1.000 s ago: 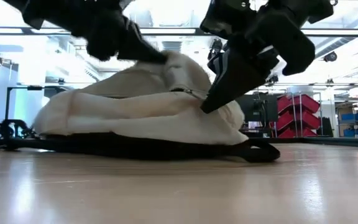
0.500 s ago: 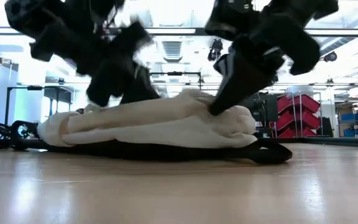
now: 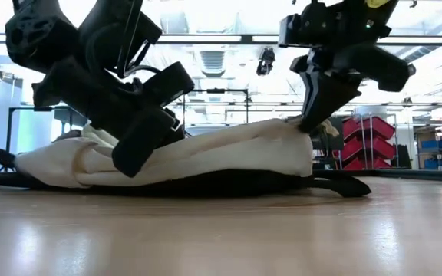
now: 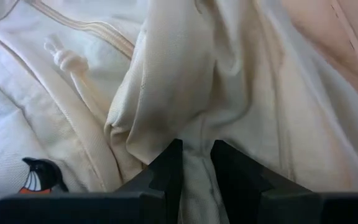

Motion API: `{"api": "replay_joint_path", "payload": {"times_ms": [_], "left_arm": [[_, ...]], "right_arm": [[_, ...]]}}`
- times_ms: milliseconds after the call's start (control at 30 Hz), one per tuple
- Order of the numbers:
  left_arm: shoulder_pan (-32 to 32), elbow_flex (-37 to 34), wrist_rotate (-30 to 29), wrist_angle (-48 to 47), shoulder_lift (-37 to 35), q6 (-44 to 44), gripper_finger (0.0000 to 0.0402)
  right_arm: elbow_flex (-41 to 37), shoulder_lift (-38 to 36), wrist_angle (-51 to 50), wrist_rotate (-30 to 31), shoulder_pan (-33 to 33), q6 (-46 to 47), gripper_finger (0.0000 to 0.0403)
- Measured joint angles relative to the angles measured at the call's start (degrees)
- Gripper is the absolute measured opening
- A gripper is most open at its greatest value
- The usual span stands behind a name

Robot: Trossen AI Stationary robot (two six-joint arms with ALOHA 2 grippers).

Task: Unpack backpack
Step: Open the white backpack

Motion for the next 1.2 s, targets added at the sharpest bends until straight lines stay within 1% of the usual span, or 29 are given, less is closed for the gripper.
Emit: {"api": "replay_joint_path", "payload": {"times_ms": [100, 167, 233, 300, 367, 467, 533, 633, 700, 800, 900, 1033, 1100, 1200], "left_arm": [[-0.01, 0.0, -0.21, -0.07, -0.22, 1.07, 0.008], [-0.03, 0.0, -0.65, -1.59, -1.03, 2.36, 0.008], [-0.24, -0.02, -2.58, -4.95, -2.59, 4.67, 0.008], [-0.45, -0.34, -5.54, -7.96, -4.66, 9.17, 0.008], [-0.21, -0.66, -8.07, -10.05, -7.57, 15.9, 0.008], [1.15, -0.31, -10.76, -12.64, -12.86, 26.78, 0.008], [2.44, 0.94, -11.9, -12.48, -17.05, 32.49, 0.008], [4.1, 3.28, -12.58, -11.38, -23.06, 37.73, 0.008], [4.56, 4.55, -11.06, -12.38, -25.88, 39.14, 0.008], [4.76, 6.38, -6.96, -15.82, -29.69, 38.13, 0.008], [4.69, 7.96, -3.83, -21.17, -32.16, 34.01, 0.008], [4.24, 8.65, -2.54, -31.52, -33.23, 25.95, 0.008], [4.21, 8.79, -1.88, -37.38, -33.27, 20.29, 0.008], [4.21, 8.76, 2.72, -45.18, -32.99, 12.11, 0.0086]], "right_arm": [[0.03, -0.99, -2.46, 1.6, -0.75, 0.58, 0.0], [0.03, -1.57, -3.29, 1.29, -0.69, 1.9, 0.0], [0.0, -2.31, -4.77, -1.83, -0.42, 3.73, 0.0], [-0.06, -2.71, -4.15, -6.41, 0.21, 5.55, 0.0], [-0.06, -2.58, -1.6, -9.75, 1.15, 7.0, 0.0], [-0.12, -1.23, 4.47, -11.79, 2.63, 6.62, 0.0], [-0.12, 0.31, 9.07, -13.58, 3.18, 5.76, 0.0], [-0.12, 3.09, 16.43, -15.76, 3.23, 5.04, 0.0], [-0.1, 4.95, 21.17, -16.37, 3.16, 4.97, 0.0], [-0.1, 6.67, 24.82, -16.54, 3.23, 4.2, 0.0], [-0.1, 6.63, 24.98, -15.11, 3.24, 4.61, 0.0], [-0.12, 5.43, 24.18, -14.41, 3.32, 4.63, 0.0], [-0.12, 4.8, 24.16, -14.37, 3.32, 4.66, 0.0], [-0.12, 4.49, 23.24, -14.39, 3.32, 4.66, 0.0]]}}
